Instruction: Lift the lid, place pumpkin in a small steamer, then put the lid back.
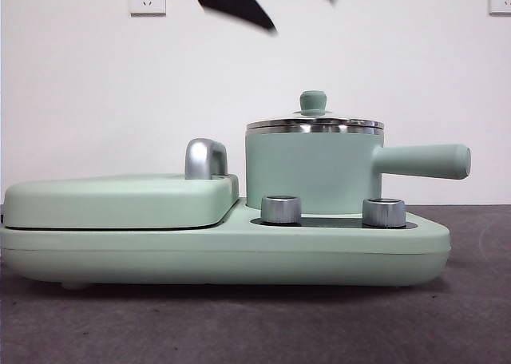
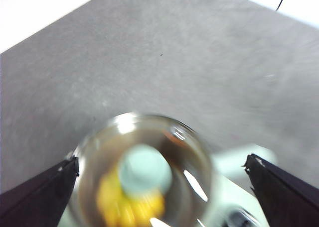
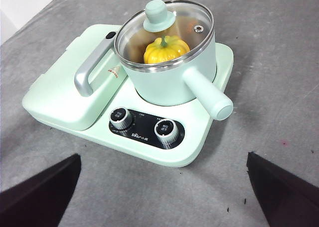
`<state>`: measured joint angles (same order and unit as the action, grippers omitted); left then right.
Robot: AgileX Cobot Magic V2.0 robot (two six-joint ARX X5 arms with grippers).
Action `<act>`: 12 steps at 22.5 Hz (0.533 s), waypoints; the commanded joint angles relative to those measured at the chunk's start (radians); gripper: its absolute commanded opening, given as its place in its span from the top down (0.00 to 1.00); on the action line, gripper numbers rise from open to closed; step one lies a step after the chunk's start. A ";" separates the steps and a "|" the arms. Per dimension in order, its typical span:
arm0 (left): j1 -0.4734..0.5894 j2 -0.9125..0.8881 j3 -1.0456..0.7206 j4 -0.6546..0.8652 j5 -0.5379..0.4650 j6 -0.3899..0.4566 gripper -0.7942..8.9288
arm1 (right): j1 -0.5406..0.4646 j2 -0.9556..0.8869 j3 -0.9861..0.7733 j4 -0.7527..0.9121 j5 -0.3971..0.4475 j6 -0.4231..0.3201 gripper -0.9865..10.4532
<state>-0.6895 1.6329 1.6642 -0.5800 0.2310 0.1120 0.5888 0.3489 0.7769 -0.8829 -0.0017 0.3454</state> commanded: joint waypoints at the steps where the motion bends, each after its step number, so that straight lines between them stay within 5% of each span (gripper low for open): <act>1: -0.005 -0.099 0.025 -0.142 0.009 -0.053 0.28 | 0.007 0.000 0.002 0.007 -0.006 0.002 0.44; 6: 0.005 -0.318 0.003 -0.477 0.009 -0.063 0.28 | 0.007 0.002 0.002 0.007 -0.028 -0.019 0.44; 12: 0.005 -0.541 -0.239 -0.488 0.008 -0.207 0.28 | 0.007 0.002 0.002 0.007 -0.063 -0.025 0.44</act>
<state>-0.6788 1.1114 1.4536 -1.0832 0.2375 -0.0204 0.5888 0.3489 0.7769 -0.8829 -0.0597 0.3363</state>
